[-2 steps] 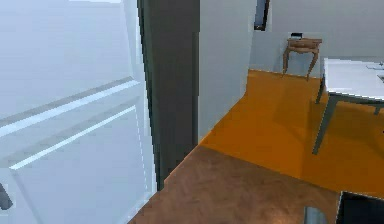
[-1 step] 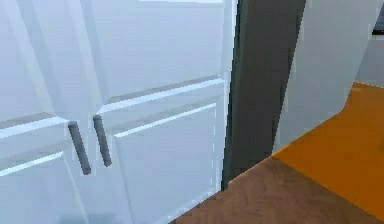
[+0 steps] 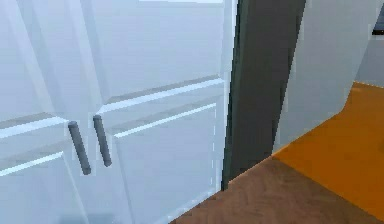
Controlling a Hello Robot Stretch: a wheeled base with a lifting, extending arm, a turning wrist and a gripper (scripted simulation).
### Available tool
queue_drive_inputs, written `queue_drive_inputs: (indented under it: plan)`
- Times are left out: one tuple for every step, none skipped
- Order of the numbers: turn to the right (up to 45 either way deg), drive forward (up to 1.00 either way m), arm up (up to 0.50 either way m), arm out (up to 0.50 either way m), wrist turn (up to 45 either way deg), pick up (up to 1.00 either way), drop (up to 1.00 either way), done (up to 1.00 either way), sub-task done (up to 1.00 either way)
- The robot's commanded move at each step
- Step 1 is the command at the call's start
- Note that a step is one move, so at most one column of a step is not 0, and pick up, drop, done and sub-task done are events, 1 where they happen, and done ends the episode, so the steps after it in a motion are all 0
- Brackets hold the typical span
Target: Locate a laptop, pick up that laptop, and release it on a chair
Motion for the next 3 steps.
queue_drive_inputs:
  plan:
    - [0.0,0.00,0.00,0.00,45.0,0.00,0.00,0.00,0.00]
    - [0.0,0.00,0.00,0.00,45.0,0.00,0.00,0.00,0.00]
    - [0.0,0.00,0.00,0.00,6.0,0.00,0.00,0.00,0.00]
